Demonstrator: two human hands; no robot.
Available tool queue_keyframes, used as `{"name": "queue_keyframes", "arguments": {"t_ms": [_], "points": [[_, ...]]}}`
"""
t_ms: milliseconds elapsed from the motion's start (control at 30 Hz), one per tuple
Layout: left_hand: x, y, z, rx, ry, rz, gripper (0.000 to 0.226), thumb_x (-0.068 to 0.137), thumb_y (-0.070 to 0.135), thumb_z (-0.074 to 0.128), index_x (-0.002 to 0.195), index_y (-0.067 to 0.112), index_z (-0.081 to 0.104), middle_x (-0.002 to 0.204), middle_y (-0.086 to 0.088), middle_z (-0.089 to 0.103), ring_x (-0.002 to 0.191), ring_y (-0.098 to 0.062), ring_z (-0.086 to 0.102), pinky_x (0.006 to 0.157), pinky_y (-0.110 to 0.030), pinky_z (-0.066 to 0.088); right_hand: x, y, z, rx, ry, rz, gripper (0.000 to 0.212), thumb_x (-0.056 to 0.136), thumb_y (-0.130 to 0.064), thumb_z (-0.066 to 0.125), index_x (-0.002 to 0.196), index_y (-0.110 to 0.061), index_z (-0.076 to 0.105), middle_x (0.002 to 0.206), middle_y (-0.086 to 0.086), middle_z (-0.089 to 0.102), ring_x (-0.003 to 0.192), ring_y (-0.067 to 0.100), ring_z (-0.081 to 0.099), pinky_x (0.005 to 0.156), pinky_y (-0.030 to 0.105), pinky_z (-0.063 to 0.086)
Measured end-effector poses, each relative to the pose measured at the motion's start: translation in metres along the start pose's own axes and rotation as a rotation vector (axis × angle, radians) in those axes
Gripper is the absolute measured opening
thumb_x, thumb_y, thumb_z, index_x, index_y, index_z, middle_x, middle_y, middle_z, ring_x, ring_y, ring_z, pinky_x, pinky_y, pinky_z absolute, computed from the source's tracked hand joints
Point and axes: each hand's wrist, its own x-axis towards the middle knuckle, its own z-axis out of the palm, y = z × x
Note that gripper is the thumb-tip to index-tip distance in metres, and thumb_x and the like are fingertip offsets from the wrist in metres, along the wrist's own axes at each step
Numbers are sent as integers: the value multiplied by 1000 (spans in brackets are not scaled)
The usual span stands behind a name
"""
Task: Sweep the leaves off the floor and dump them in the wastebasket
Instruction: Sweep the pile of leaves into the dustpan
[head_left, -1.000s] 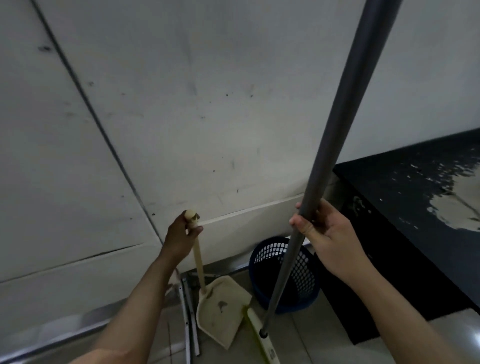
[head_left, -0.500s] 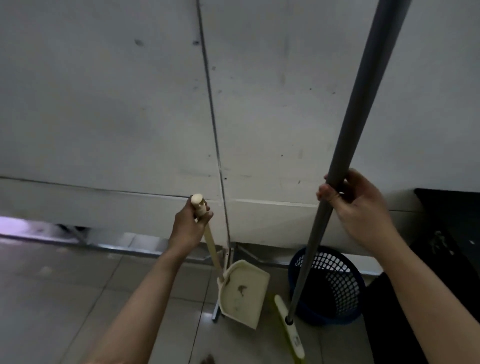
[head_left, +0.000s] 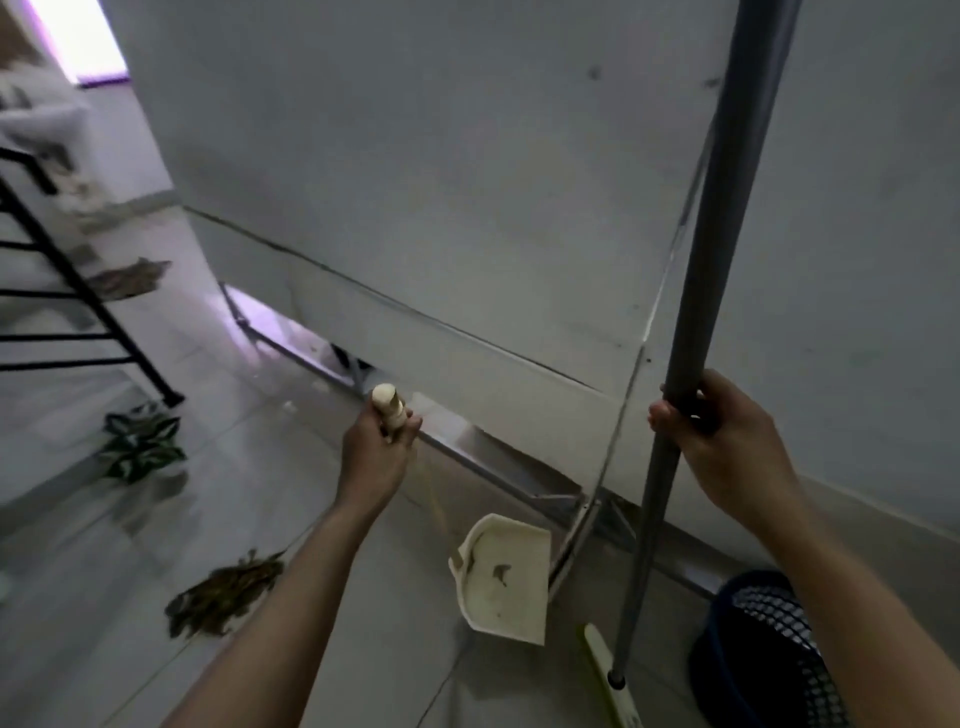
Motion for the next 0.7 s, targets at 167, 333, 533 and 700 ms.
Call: {"name": "queue_keyframes", "arguments": {"t_ms": [167,333,533,700], "points": [[-1,-44,-77,22,149,-108,31,84,16,64,111,6,53,104,-11,63,93,-22,56,77,-27,39,6,-27,69,23,-135,-55,20,84,-19,56,98,-27,46,83,-16,51,76,2,52,62,17,40],[-2,-90,-156,38,309,-196,26,85,17,63,107,8,54,102,-14,64,97,-30,59,80,-34,45,10,-61,149,-6,-247,-110,20,85,-15,56,99,-26,45,81,-17,49,78,10,52,61,14,37],[-15,-143,-235,33,491,-295,24,86,19,61,107,9,55,95,-5,58,88,-23,55,75,-30,39,3,-100,241,32,-370,-126,22,85,-16,55,102,-26,46,84,-17,50,86,14,54,80,34,47],[-29,-174,-290,60,636,-340,18,86,19,61,99,12,52,91,-3,56,84,-21,53,73,-31,39,-10,-129,308,54,-483,-163,26,86,-14,54,110,-19,48,89,-11,51,87,13,53,75,26,45]]}}
